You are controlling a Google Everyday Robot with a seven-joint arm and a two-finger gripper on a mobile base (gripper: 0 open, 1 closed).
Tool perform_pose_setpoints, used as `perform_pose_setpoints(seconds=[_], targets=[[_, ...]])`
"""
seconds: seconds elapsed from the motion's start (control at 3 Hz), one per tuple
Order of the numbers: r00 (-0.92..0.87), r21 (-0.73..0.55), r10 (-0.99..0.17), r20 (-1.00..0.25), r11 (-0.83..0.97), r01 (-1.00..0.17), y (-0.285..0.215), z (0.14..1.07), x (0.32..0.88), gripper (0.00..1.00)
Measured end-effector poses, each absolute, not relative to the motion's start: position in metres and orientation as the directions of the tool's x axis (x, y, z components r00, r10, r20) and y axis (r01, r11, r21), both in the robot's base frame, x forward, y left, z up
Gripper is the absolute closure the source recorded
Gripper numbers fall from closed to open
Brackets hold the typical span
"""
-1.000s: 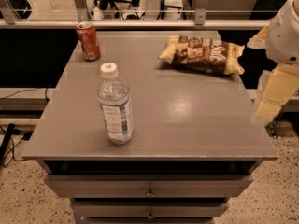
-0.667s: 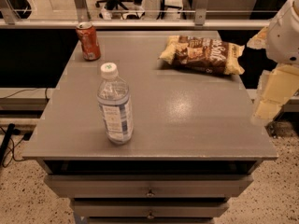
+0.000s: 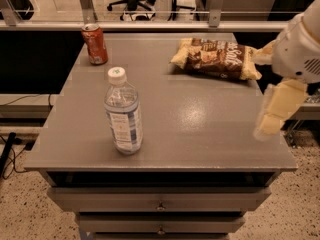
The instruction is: Knock blue plastic bottle over
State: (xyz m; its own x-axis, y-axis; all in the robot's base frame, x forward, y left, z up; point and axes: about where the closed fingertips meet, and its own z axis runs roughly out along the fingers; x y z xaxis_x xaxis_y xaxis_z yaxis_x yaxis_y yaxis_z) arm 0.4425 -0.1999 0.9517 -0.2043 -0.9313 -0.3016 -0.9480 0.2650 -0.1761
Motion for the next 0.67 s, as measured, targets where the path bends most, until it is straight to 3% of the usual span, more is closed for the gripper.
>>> perform_pose_setpoints(seconds=[0.33,0.67], targets=[[-0.185,-0.047,-0.845,-0.502,0.24,-0.97,-0.138,0.92,0.43,0.0],[-0.179,0.008,-0.762,-0.622,0.223,-0.975,-0.097,0.914,0.425,0.0]])
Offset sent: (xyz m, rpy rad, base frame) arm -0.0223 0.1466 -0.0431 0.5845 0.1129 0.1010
